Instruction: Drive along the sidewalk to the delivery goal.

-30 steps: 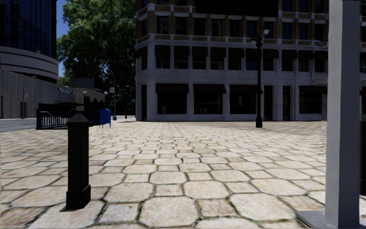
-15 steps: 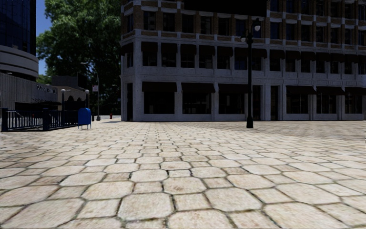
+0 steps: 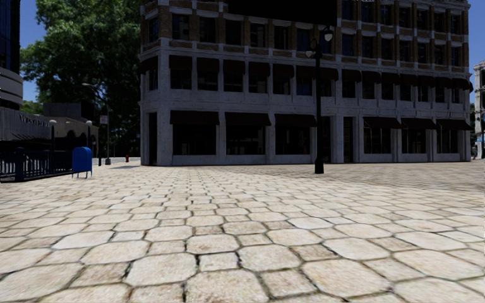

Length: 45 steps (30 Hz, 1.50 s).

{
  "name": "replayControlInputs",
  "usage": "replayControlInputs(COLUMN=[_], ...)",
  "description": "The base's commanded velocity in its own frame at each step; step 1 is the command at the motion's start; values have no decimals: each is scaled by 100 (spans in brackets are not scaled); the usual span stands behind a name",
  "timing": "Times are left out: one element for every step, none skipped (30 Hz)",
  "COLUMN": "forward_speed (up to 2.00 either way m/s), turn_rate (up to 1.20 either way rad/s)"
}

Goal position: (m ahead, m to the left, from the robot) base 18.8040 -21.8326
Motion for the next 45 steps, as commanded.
replayControlInputs(forward_speed=[121,121,122,122,122,122,122,122,122,122,131,200,200,200,200,200,200,200,200,200,200,200,200,200,200,200,200,200,200,200,200,200,200,200,200,200,200,200,200,200,200,200,200,200,200], turn_rate=[-40,-40,-40,-40,-40,-40,-40,-40,-40,-40,-40,-40,-40,-40,-40,-40,-41,-41,-43,-43,-43,-43,-43,-43,-43,-43,-43,-43,-43,-43,-43,-43,-43,-43,-43,-43,-43,-43,-43,-43,-43,-43,-43,-43,-43])
